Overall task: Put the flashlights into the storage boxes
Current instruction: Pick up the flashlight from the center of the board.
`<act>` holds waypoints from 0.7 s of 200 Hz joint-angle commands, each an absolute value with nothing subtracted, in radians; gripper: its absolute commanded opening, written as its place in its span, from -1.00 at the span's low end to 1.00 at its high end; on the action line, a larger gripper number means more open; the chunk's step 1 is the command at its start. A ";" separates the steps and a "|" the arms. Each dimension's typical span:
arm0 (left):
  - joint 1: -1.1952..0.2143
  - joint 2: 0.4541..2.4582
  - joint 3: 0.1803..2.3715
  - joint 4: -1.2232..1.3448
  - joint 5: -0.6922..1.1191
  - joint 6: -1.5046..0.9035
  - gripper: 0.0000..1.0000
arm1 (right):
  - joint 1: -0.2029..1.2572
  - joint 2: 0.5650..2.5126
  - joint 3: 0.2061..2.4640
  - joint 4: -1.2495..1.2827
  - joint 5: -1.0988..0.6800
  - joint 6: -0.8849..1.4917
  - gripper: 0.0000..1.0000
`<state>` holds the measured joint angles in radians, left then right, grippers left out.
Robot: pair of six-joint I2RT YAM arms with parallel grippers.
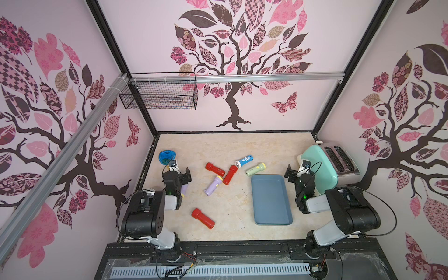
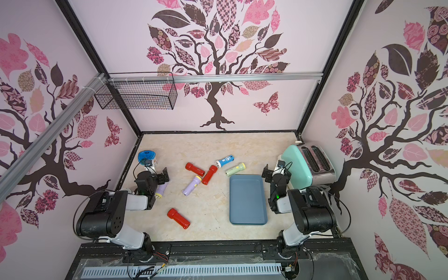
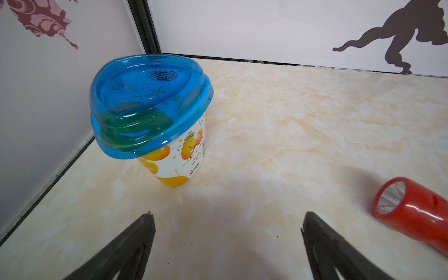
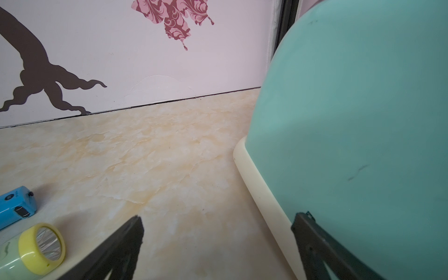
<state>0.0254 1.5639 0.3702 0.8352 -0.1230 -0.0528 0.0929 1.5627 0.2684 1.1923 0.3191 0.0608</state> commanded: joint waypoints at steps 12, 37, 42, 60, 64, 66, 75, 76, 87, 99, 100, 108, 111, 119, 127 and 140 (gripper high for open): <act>0.022 1.554 0.392 0.848 -0.126 -0.045 0.95 | 0.086 1.566 0.273 1.197 0.317 0.066 0.99; 0.023 1.553 0.393 0.848 -0.126 -0.044 0.95 | 0.085 1.565 0.272 1.197 0.316 0.065 0.99; 0.023 1.554 0.390 0.847 -0.127 -0.044 0.95 | 0.085 1.566 0.272 1.197 0.316 0.064 0.99; 0.026 1.556 0.392 0.850 -0.119 -0.041 0.95 | 0.084 1.565 0.273 1.197 0.316 0.065 0.99; 0.027 1.555 0.392 0.850 -0.117 -0.043 0.95 | 0.086 1.565 0.273 1.197 0.317 0.064 0.99; 0.029 1.555 0.391 0.849 -0.113 -0.043 0.95 | 0.084 1.565 0.273 1.197 0.316 0.065 0.99; 0.037 1.557 0.395 0.847 -0.069 -0.037 0.95 | 0.084 1.565 0.273 1.197 0.316 0.065 0.99; 0.039 1.558 0.395 0.846 -0.061 -0.035 0.95 | 0.084 1.565 0.273 1.197 0.316 0.065 0.99; 0.044 1.559 0.397 0.842 -0.032 -0.032 0.95 | 0.083 1.565 0.272 1.197 0.314 0.064 0.99; 0.045 1.557 0.397 0.841 -0.030 -0.033 0.95 | 0.083 1.565 0.273 1.197 0.313 0.064 0.99; 0.045 1.557 0.397 0.841 -0.030 -0.033 0.95 | 0.083 1.565 0.272 1.197 0.313 0.064 0.99; 0.045 1.557 0.396 0.841 -0.029 -0.032 0.95 | 0.082 1.565 0.272 1.197 0.312 0.065 0.99; 0.044 1.557 0.396 0.841 -0.029 -0.033 0.95 | 0.082 1.565 0.271 1.197 0.311 0.065 0.99; 0.046 1.557 0.396 0.842 -0.028 -0.033 0.95 | 0.081 1.563 0.272 1.196 0.311 0.065 0.99; 0.046 1.555 0.396 0.842 -0.028 -0.032 0.95 | 0.080 1.563 0.271 1.199 0.309 0.065 0.99; 0.046 1.551 0.393 0.853 0.019 -0.010 0.95 | 0.080 1.552 0.264 1.217 0.312 0.061 1.00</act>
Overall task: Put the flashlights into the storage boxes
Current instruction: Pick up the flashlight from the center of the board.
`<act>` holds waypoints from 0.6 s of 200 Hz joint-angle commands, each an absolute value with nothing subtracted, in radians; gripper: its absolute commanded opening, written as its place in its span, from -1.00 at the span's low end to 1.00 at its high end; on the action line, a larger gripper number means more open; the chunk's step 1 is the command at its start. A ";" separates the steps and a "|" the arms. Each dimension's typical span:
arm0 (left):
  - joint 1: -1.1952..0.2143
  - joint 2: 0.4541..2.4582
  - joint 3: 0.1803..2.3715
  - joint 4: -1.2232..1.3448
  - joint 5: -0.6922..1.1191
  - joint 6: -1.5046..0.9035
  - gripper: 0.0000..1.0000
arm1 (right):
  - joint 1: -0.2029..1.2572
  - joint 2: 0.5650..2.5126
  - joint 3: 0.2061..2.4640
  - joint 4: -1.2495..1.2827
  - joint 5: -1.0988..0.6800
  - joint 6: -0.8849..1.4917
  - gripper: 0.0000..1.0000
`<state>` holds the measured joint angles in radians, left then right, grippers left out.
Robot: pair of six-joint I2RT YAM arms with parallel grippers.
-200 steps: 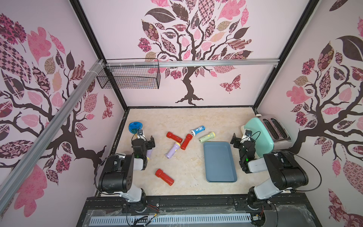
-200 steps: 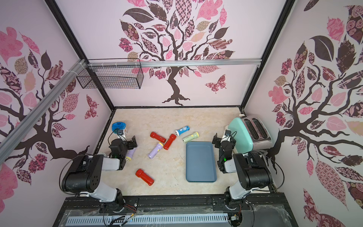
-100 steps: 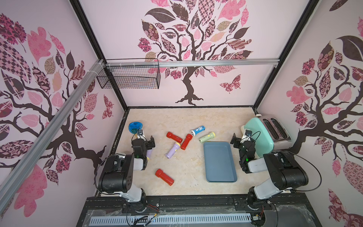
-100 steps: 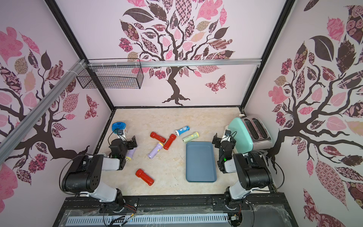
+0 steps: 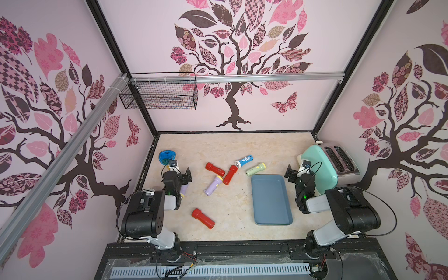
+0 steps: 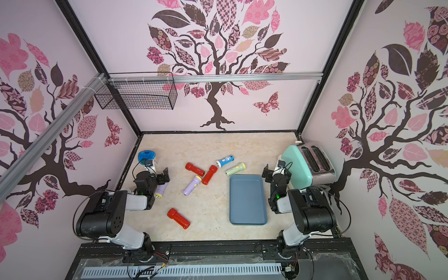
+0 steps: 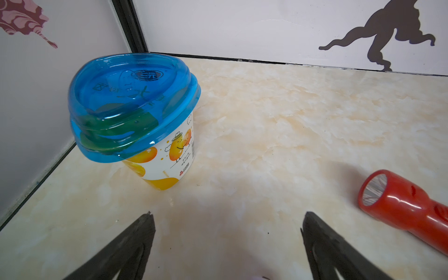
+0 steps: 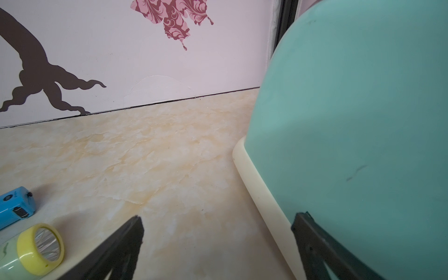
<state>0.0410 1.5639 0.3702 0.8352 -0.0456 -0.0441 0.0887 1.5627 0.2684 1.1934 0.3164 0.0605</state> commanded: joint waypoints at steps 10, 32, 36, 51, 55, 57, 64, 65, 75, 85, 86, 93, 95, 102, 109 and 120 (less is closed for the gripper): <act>0.044 1.530 0.389 0.849 0.078 0.010 0.95 | 0.082 1.515 0.265 1.188 0.322 0.060 0.99; 0.036 1.343 0.550 0.367 0.085 -0.048 0.95 | 0.084 1.356 0.313 0.943 0.363 0.095 1.00; 0.027 1.322 0.605 0.240 0.063 -0.060 0.95 | 0.083 1.327 0.323 0.899 0.371 0.104 0.99; -0.065 1.286 0.738 0.016 -0.008 -0.032 0.95 | 0.083 1.229 0.400 0.685 0.433 0.225 1.00; -0.090 1.276 0.746 0.007 -0.009 -0.029 0.95 | 0.083 1.207 0.432 0.593 0.455 0.281 0.99; -0.104 1.272 0.747 0.006 -0.008 -0.032 0.95 | 0.083 1.198 0.456 0.543 0.466 0.311 0.99; -0.145 1.248 0.746 0.004 -0.003 -0.057 0.95 | 0.083 1.179 0.529 0.357 0.507 0.425 0.99; -0.151 1.244 0.746 0.004 -0.004 -0.062 0.95 | 0.084 1.178 0.557 0.301 0.517 0.471 0.99; -0.212 1.207 0.745 -0.011 -0.014 -0.126 0.95 | 0.081 1.180 0.661 0.070 0.552 0.624 0.99; -0.277 1.168 0.751 -0.052 -0.021 -0.170 0.95 | 0.081 1.193 0.714 -0.046 0.558 0.719 0.99; -0.284 1.164 0.752 -0.056 -0.020 -0.173 0.95 | 0.081 1.194 0.718 -0.059 0.558 0.730 0.99; -0.331 1.138 0.744 -0.058 -0.023 -0.188 0.95 | 0.077 1.202 0.753 -0.147 0.550 0.792 0.99; -0.345 1.129 0.741 -0.055 -0.025 -0.192 0.95 | 0.075 1.204 0.761 -0.161 0.541 0.792 0.99; -0.387 1.105 0.730 -0.051 -0.047 -0.220 0.95 | 0.071 1.206 0.794 -0.176 0.469 0.747 0.99; -0.408 1.083 0.727 -0.069 -0.040 -0.279 0.95 | 0.071 1.204 0.813 -0.179 0.399 0.718 0.99; -0.411 1.054 0.717 -0.109 0.069 -0.286 0.95 | 0.071 1.194 0.815 -0.161 0.276 0.718 0.99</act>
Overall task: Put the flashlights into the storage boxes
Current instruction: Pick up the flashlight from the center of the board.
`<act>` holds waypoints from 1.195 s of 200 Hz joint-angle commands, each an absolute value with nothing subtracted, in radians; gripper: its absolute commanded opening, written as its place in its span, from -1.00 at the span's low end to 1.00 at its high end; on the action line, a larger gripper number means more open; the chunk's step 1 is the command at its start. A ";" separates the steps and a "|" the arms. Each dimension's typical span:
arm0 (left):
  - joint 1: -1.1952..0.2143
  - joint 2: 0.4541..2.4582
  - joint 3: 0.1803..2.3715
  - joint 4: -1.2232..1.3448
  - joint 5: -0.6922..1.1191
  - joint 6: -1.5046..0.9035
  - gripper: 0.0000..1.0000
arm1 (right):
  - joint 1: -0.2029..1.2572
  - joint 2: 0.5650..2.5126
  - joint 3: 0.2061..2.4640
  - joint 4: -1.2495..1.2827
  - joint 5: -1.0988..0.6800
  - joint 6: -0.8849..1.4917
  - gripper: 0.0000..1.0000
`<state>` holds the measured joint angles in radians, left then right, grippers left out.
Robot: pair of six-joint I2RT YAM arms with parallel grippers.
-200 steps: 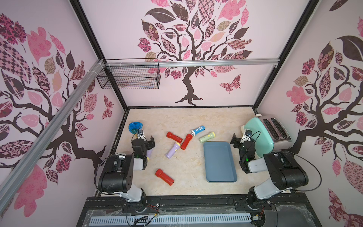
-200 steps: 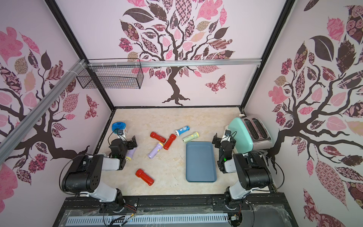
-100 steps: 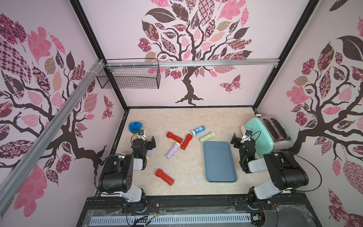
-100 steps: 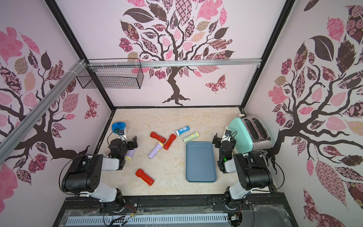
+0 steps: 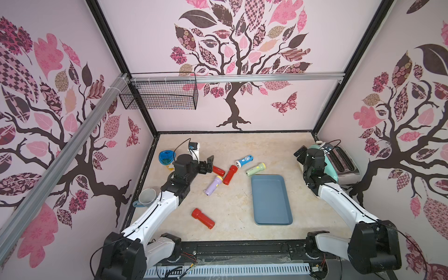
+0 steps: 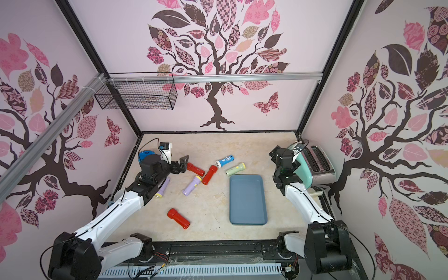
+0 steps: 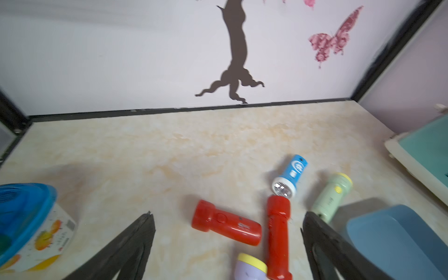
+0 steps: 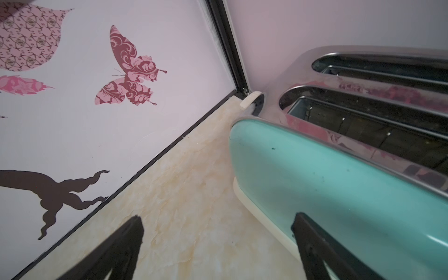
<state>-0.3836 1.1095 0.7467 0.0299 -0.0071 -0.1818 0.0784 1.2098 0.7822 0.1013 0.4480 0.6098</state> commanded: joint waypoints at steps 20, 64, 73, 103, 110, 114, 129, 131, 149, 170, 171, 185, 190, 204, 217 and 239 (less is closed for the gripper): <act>-0.411 1.037 0.599 0.001 0.168 -0.293 0.95 | 0.092 1.198 0.809 -0.117 0.067 0.769 0.99; -0.408 1.052 0.615 -0.095 -0.139 -0.357 0.95 | 0.328 1.437 1.005 -0.200 0.044 0.732 0.74; -0.406 1.055 0.615 -0.115 -0.210 -0.385 0.95 | 0.344 1.501 1.039 -0.203 0.012 0.749 0.63; -0.391 1.035 0.600 -0.148 -0.251 -0.410 0.95 | 0.363 1.671 1.128 -0.223 -0.061 0.820 0.36; -0.389 1.029 0.593 -0.132 -0.253 -0.411 0.95 | 0.364 1.695 1.142 -0.229 -0.068 0.842 0.34; -0.387 1.024 0.591 -0.130 -0.257 -0.414 0.95 | 0.363 1.704 1.147 -0.230 -0.071 0.853 0.32; -0.381 1.017 0.590 -0.133 -0.293 -0.434 0.95 | 0.364 1.735 1.155 -0.228 -0.082 0.897 0.24; -0.379 1.017 0.592 -0.137 -0.299 -0.437 0.95 | 0.365 1.738 1.152 -0.224 -0.085 0.903 0.23; -0.369 1.023 0.592 -0.154 -0.345 -0.466 0.95 | 0.369 1.761 1.132 -0.190 -0.098 0.942 0.19; -0.350 1.036 0.601 -0.169 -0.326 -0.478 0.95 | 0.379 1.791 1.131 -0.182 -0.081 0.941 0.19; -0.349 1.036 0.601 -0.169 -0.325 -0.478 0.95 | 0.379 1.792 1.131 -0.182 -0.081 0.941 0.19; -0.345 1.042 0.606 -0.175 -0.321 -0.486 0.95 | 0.379 1.810 1.129 -0.174 -0.078 0.946 0.18; -0.344 1.044 0.606 -0.175 -0.319 -0.488 0.95 | 0.379 1.816 1.128 -0.169 -0.077 0.950 0.18; -0.342 1.049 0.606 -0.175 -0.318 -0.489 0.95 | 0.385 1.836 1.131 -0.161 -0.070 0.962 0.18; -0.339 1.048 0.604 -0.173 -0.319 -0.492 0.95 | 0.396 1.855 1.145 -0.167 -0.050 0.962 0.19; -0.334 1.053 0.604 -0.175 -0.325 -0.494 0.95 | 0.403 1.894 1.162 -0.170 -0.027 0.980 0.19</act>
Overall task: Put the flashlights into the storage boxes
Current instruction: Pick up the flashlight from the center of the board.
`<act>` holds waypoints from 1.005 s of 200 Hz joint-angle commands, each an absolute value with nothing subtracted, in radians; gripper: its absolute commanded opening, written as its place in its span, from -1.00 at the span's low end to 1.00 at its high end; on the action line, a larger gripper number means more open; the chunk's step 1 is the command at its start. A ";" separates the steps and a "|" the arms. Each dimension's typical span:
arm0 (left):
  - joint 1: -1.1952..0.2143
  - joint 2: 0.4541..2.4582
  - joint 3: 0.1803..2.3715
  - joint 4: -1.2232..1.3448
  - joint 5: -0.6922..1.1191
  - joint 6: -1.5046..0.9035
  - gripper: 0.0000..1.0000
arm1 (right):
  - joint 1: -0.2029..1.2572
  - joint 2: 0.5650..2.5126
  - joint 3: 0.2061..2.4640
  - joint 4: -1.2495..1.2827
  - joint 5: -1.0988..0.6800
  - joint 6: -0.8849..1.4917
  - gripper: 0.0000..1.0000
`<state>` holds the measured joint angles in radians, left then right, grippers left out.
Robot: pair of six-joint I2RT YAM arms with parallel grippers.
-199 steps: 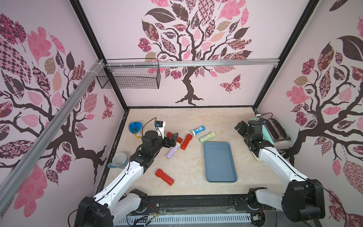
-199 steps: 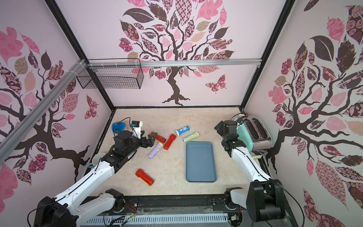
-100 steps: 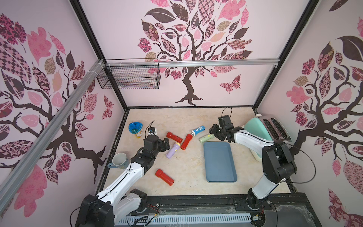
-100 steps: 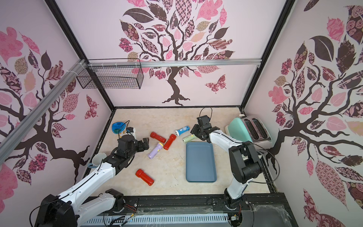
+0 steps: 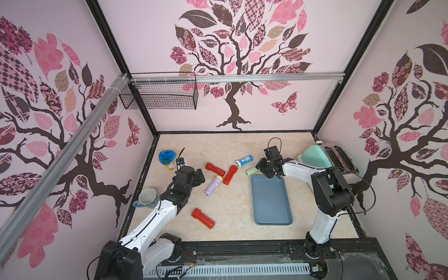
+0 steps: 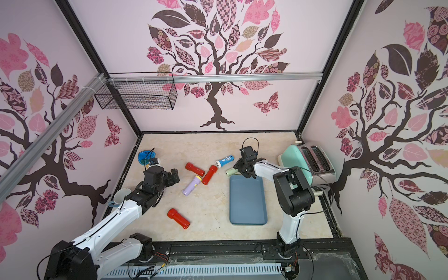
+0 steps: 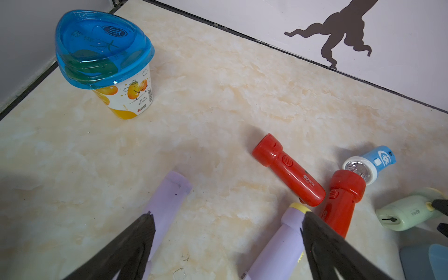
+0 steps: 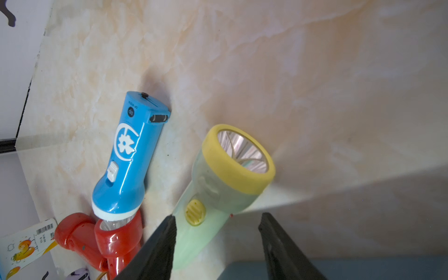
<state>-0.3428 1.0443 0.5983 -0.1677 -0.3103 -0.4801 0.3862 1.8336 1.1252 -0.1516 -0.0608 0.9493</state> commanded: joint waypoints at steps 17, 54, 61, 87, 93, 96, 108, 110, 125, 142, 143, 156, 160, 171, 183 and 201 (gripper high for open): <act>-0.327 1.055 0.604 -0.176 -0.313 -0.493 0.95 | 0.403 1.920 1.177 -0.170 -0.015 0.994 0.19; -0.325 1.039 0.598 -0.174 -0.300 -0.496 0.95 | 0.403 1.963 1.201 -0.176 -0.004 1.008 0.18; -0.325 1.036 0.594 -0.177 -0.306 -0.509 0.95 | 0.404 1.970 1.204 -0.178 0.001 1.006 0.18; -0.320 1.014 0.567 -0.184 -0.338 -0.569 0.95 | 0.403 2.005 1.240 -0.199 0.025 0.979 0.21; -0.316 1.010 0.559 -0.174 -0.324 -0.572 0.95 | 0.403 2.017 1.251 -0.208 0.042 0.970 0.23; -0.315 1.007 0.553 -0.166 -0.315 -0.570 0.95 | 0.403 2.024 1.257 -0.214 0.052 0.966 0.23; -0.311 1.000 0.545 -0.145 -0.286 -0.566 0.95 | 0.403 2.053 1.280 -0.234 0.076 0.947 0.24; -0.312 0.999 0.544 -0.144 -0.284 -0.565 0.95 | 0.403 2.058 1.285 -0.238 0.080 0.943 0.24; -0.311 0.999 0.545 -0.146 -0.284 -0.564 0.95 | 0.404 2.091 1.317 -0.270 0.095 0.922 0.23; -0.311 0.998 0.548 -0.150 -0.301 -0.567 0.95 | 0.403 2.101 1.328 -0.275 0.099 0.903 0.16; -0.311 0.999 0.548 -0.152 -0.301 -0.568 0.95 | 0.403 2.101 1.328 -0.275 0.099 0.901 0.15; -0.310 1.003 0.549 -0.156 -0.312 -0.578 0.95 | 0.403 2.089 1.327 -0.268 0.110 0.888 0.09; -0.310 1.005 0.551 -0.159 -0.316 -0.582 0.95 | 0.403 2.083 1.328 -0.265 0.113 0.883 0.04; -0.310 1.010 0.552 -0.171 -0.331 -0.598 0.95 | 0.403 2.068 1.334 -0.261 0.117 0.868 -0.01; -0.311 1.019 0.548 -0.171 -0.351 -0.609 0.95 | 0.404 2.049 1.346 -0.256 0.112 0.845 -0.05; -0.310 1.030 0.548 -0.173 -0.370 -0.616 0.95 | 0.402 2.016 1.363 -0.233 0.094 0.811 -0.08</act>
